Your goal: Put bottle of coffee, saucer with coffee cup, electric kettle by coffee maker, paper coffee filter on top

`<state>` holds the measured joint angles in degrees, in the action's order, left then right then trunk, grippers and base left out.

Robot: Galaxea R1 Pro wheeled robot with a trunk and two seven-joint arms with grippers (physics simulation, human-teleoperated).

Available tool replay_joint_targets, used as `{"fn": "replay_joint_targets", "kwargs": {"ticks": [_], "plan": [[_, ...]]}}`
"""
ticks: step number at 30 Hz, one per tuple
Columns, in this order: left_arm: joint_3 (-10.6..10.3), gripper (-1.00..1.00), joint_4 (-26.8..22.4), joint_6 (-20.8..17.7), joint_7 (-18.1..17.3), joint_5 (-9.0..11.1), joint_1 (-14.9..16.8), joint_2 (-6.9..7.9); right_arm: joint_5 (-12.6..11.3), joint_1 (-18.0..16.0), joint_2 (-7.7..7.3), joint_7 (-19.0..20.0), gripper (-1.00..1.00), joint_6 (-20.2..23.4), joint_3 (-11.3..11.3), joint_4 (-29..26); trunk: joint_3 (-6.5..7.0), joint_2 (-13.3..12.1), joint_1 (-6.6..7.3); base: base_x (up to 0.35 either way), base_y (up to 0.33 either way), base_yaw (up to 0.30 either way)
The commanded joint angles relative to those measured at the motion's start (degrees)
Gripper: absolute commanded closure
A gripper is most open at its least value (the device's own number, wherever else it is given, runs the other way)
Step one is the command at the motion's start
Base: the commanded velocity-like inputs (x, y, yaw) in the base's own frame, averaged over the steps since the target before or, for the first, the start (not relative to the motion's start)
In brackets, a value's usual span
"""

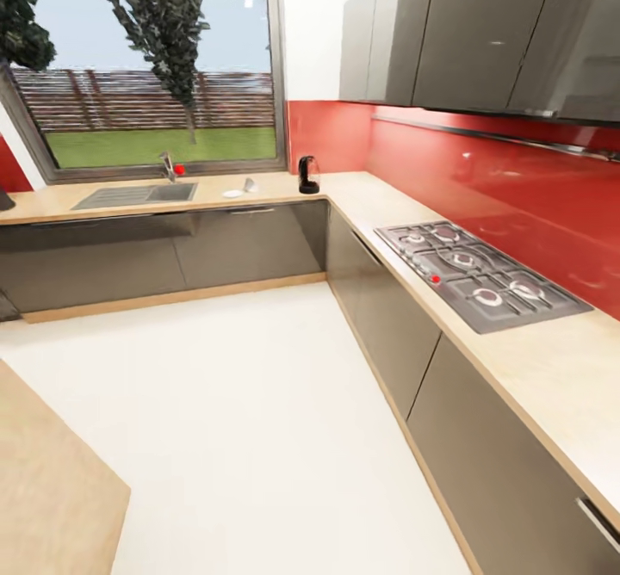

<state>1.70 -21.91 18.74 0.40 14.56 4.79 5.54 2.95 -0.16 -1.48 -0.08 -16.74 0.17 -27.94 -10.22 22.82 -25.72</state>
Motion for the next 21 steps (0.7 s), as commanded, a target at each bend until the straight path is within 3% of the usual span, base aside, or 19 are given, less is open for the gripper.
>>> {"fn": "replay_joint_targets", "kwargs": {"ticks": [1, 21], "plan": [[-0.03, -1.00, 0.03, 0.16, 0.04, 0.14, 0.05, 0.00, 0.30, -0.02, -0.02, -0.01, -1.00, -0.13, 0.01, 0.00, -0.06, 0.10, -0.06, 0.338, 0.000, 0.247], [-0.03, -1.00, 0.03, 0.17, 0.04, 0.16, 0.05, 0.00, 0.30, -0.02, -0.02, -0.01, -1.00, -0.13, 0.09, 0.00, 0.18, 0.10, -0.06, 0.338, 0.000, 0.269]]}}
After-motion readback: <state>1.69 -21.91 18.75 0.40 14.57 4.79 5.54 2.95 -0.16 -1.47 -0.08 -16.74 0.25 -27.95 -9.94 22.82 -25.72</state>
